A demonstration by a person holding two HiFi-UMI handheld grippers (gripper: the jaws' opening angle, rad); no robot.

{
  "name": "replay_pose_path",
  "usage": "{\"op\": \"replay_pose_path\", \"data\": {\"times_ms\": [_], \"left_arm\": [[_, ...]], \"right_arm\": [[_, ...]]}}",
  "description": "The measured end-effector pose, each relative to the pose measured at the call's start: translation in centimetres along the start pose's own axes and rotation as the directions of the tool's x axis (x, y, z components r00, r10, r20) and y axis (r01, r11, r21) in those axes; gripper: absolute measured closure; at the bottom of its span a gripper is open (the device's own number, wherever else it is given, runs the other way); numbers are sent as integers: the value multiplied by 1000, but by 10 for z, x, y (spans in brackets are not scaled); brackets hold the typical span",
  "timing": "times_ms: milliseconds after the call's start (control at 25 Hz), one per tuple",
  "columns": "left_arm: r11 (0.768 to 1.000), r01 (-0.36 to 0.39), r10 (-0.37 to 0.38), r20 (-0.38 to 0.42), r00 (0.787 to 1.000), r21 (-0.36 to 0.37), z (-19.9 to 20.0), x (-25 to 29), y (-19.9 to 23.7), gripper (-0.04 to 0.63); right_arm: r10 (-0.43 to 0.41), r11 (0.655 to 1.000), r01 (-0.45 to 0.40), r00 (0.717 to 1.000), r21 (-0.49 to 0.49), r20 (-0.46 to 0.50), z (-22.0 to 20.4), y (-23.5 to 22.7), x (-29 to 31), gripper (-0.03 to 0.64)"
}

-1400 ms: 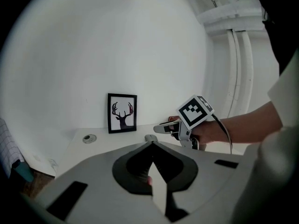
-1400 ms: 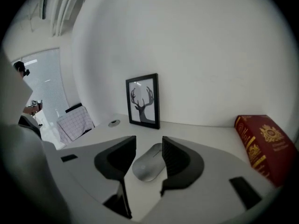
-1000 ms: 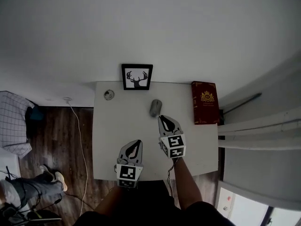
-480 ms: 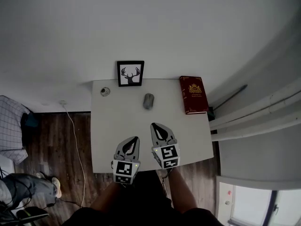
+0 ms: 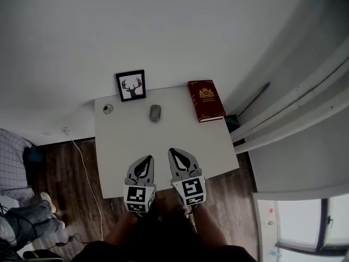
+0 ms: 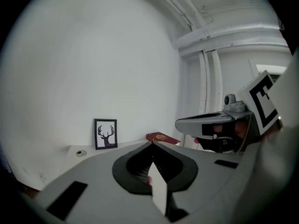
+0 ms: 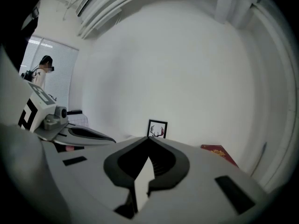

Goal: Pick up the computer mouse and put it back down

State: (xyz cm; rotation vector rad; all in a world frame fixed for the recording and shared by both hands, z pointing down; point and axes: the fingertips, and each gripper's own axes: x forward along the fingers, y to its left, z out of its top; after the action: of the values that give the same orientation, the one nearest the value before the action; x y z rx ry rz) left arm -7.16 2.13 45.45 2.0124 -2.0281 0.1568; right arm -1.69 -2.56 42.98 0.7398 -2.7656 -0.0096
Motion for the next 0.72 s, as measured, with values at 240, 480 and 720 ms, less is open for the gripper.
{"op": "replay_pose_path", "data": {"times_ms": [240, 480, 720], "left_arm": [[999, -40, 39, 55, 998, 18, 8, -13, -52, 595], [997, -77, 76, 92, 993, 14, 6, -37, -137, 595], [995, -90, 85, 100, 991, 43, 5, -62, -204, 595]], "right_arm": [[-4, 1000, 3, 993, 11, 116, 9, -22, -65, 598], [8, 1000, -8, 989, -2, 148, -6, -42, -153, 598], [-5, 1000, 2, 982, 17, 189, -9, -61, -224, 598]]}}
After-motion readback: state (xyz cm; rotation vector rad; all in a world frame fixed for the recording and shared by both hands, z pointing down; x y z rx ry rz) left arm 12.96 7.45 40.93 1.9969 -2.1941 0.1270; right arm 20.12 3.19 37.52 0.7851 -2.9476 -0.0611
